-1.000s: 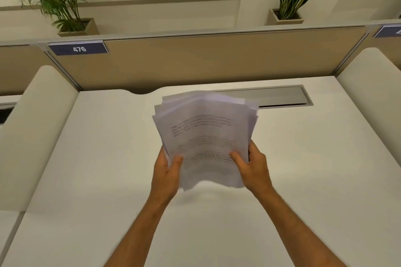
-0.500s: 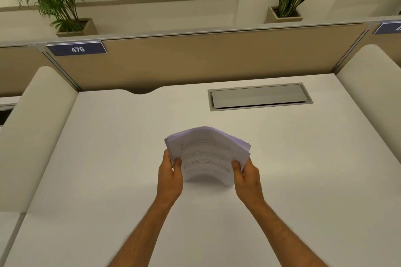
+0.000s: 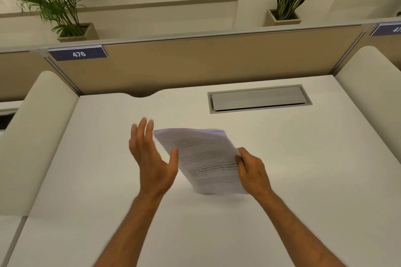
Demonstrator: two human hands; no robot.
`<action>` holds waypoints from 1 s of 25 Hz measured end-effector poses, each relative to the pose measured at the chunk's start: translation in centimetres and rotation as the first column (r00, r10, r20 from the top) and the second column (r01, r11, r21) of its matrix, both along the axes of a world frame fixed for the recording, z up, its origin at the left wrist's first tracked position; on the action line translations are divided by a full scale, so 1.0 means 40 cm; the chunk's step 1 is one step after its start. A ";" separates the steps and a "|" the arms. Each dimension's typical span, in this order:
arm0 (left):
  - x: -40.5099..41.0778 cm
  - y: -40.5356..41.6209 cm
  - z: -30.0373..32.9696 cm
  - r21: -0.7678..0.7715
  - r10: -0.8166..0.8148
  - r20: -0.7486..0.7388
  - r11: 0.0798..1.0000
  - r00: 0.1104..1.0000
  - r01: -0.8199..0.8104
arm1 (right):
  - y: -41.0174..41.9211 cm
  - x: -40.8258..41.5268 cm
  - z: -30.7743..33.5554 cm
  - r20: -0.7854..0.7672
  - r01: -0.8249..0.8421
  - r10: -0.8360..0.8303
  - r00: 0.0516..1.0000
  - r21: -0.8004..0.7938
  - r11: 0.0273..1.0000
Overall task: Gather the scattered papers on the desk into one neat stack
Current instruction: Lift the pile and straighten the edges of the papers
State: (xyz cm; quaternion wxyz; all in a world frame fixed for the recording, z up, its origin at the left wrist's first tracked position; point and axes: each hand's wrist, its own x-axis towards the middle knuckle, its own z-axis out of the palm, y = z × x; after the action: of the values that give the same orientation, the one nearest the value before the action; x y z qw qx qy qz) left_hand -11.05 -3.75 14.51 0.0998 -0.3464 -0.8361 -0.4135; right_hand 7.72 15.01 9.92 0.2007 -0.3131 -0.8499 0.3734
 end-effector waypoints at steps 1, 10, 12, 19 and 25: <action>-0.024 0.007 0.043 -0.092 -0.080 -0.098 0.993 0.992 0.071 | 0.013 -0.007 0.030 0.005 -0.061 0.061 0.998 0.063 0.996; -0.090 0.010 0.073 -0.052 -0.154 0.440 0.979 0.885 0.196 | 0.137 0.003 0.067 0.009 0.263 -0.274 0.962 -0.316 0.912; -0.096 -0.016 0.040 0.016 -0.081 0.570 0.996 0.818 0.087 | 0.154 0.045 0.033 0.020 0.199 -0.233 0.972 -0.598 0.777; -0.044 -0.044 -0.125 0.121 -0.106 0.703 0.992 0.703 0.029 | 0.104 0.087 -0.041 -0.016 0.157 -0.178 0.984 -0.401 0.902; 0.020 -0.065 -0.259 0.025 -0.032 0.761 0.999 0.648 0.020 | 0.071 0.136 -0.159 0.274 0.147 -0.083 0.958 -0.219 0.965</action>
State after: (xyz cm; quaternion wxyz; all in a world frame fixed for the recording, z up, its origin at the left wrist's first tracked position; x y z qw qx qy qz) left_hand -10.23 -6.34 4.15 -0.2633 -0.1525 -0.7929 -0.5279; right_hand 13.16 17.86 3.56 0.0691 -0.4307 -0.7984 0.4152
